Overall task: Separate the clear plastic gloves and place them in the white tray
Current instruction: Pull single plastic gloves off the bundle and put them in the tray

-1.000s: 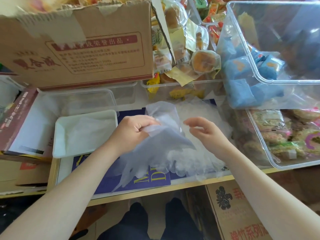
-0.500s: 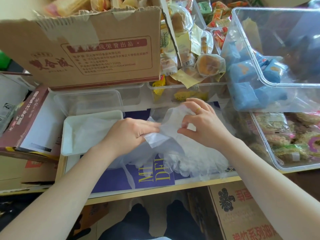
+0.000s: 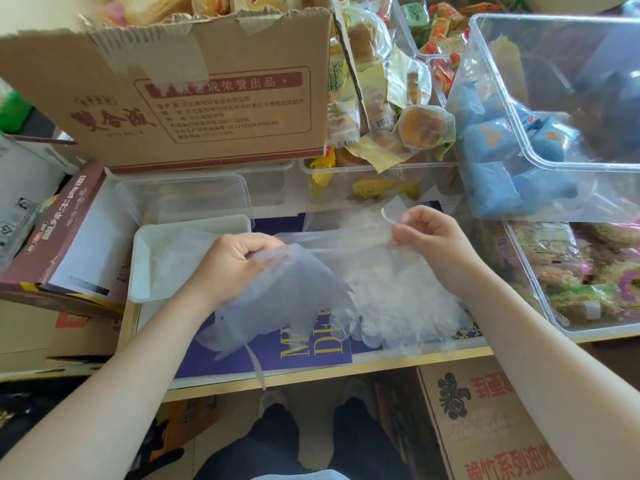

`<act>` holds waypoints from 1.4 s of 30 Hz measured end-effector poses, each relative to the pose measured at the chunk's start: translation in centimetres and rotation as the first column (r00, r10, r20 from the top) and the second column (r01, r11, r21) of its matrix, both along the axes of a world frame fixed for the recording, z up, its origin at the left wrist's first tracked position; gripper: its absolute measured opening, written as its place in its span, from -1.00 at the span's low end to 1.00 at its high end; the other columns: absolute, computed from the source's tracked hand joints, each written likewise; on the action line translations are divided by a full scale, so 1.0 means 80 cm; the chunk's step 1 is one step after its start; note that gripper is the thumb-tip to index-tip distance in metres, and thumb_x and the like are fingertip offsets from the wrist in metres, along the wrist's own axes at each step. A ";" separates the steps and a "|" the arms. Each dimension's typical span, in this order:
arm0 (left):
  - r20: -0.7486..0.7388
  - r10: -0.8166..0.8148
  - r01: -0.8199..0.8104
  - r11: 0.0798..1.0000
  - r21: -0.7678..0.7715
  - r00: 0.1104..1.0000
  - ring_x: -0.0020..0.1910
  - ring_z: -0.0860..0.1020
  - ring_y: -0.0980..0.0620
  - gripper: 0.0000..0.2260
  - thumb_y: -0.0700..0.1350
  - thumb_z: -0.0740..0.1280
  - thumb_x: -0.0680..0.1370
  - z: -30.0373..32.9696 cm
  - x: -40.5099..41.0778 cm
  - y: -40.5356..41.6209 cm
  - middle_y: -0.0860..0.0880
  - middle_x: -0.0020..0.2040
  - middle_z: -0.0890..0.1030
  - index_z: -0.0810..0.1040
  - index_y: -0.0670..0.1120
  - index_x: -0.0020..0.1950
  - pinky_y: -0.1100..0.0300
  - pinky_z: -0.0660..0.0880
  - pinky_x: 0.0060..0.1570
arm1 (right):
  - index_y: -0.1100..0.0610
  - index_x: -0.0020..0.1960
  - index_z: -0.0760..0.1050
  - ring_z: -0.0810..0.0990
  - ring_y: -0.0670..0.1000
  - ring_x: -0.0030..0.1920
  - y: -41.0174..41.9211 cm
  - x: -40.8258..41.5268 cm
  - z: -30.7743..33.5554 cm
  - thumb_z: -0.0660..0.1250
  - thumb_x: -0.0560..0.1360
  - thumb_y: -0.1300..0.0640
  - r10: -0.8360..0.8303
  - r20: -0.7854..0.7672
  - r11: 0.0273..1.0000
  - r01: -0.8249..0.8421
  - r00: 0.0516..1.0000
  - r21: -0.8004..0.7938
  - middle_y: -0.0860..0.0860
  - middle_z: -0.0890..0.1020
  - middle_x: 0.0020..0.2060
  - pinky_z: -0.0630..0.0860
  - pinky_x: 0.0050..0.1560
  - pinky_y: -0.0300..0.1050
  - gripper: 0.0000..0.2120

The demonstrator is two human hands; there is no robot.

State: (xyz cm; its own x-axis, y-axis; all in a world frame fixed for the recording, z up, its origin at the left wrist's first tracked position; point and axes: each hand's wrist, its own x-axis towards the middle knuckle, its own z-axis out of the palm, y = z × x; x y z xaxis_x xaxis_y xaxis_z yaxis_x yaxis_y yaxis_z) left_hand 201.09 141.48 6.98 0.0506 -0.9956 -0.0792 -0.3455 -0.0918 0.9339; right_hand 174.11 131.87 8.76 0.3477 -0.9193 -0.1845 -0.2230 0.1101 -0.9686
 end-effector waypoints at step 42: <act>-0.423 -0.227 0.286 0.955 0.081 0.877 0.00 0.51 -0.02 -0.71 0.12 0.26 0.53 0.029 -0.065 -0.007 -0.09 -0.05 0.61 0.56 0.00 0.14 0.02 0.44 0.08 | 0.23 -0.01 0.42 0.67 0.04 -0.31 0.049 0.101 0.049 0.17 0.61 0.09 -0.304 0.227 0.896 0.197 0.925 0.397 0.11 0.65 -0.35 0.60 -0.11 -0.09 -0.80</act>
